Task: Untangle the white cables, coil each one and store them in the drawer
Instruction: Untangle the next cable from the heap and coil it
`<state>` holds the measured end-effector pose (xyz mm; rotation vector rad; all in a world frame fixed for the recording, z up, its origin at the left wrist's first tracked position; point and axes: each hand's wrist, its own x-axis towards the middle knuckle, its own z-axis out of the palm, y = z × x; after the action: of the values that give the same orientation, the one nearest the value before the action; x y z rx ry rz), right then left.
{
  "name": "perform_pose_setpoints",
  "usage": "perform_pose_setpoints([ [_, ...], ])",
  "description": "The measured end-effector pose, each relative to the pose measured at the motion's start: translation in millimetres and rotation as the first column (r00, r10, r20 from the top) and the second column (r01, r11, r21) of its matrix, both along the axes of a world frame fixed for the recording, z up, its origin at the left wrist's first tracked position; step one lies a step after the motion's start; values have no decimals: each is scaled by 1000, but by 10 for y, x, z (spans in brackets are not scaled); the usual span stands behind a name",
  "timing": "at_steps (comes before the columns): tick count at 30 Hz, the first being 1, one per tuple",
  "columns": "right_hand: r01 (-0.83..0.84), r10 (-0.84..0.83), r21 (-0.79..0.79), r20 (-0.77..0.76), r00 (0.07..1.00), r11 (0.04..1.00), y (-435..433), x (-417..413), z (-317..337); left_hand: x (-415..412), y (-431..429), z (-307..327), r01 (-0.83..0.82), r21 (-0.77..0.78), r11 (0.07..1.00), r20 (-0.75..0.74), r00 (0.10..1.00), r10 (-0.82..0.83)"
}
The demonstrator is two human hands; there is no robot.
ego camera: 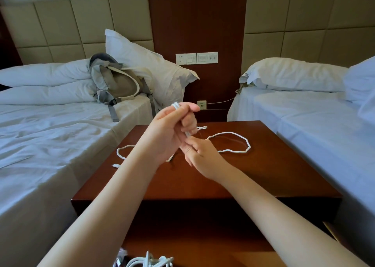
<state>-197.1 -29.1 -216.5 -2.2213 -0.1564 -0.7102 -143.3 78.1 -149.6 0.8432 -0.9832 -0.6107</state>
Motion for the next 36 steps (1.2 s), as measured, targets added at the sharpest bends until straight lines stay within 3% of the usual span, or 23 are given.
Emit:
perform_pose_setpoints([
  [2, 13, -15, -42, -44, 999, 999, 15, 37, -66, 85, 21, 14, -210, -7, 978, -40, 977, 210],
  [6, 48, -45, -161, 22, 999, 986, -18, 55, -126, 309, 61, -57, -496, 25, 868, -130, 859, 495],
  [8, 115, -113, -253, 24, 993, 961, -38, 85, -139, 338, 43, -144, -618, 71, 783, -83, 778, 622],
  [10, 207, -195, -316, 70, 978, 926, -42, 108, -144, 310, 25, -207, -783, 93, 614, 120, 622, 774],
  [13, 377, -300, -334, 260, 918, 864, -101, 112, -139, 278, 28, -244, -935, -50, 351, 435, 296, 850],
  [15, 468, -355, -300, 361, 862, 831, -178, 118, -135, 284, 52, -256, -950, -106, 294, 558, 188, 808],
  [18, 550, -425, -214, 435, 794, 807, -272, 150, -146, 285, 31, -293, -959, -92, 268, 803, 88, 589],
  [22, 585, -461, -155, 472, 751, 796, -346, 140, -141, 194, -66, -308, -970, 41, 241, 957, 108, 269],
  [24, 639, -449, -214, 551, 704, 739, -381, 110, -102, 176, -82, -314, -962, 76, 262, 957, 145, 253],
  [26, 685, -418, -268, 626, 658, 678, -412, 71, -55, 158, -85, -319, -919, 181, 350, 895, 302, 329],
  [27, 699, -399, -288, 654, 643, 654, -430, 55, -37, 148, -84, -318, -866, 261, 427, 831, 427, 357],
  [29, 716, -367, -316, 691, 623, 622, -465, 32, -11, 106, -73, -301, -656, 444, 610, 637, 710, 300],
  [31, 713, -349, -328, 699, 624, 619, -509, 14, 9, 83, -50, -287, -405, 559, 724, 470, 874, 125],
  [33, 690, -327, -341, 692, 644, 639, -546, -12, 26, 96, -16, -280, -188, 612, 768, 364, 929, -63],
  [36, 613, -277, -379, 645, 713, 694, -529, -44, 51, 80, 27, -245, 102, 638, 763, 216, 928, -304],
])
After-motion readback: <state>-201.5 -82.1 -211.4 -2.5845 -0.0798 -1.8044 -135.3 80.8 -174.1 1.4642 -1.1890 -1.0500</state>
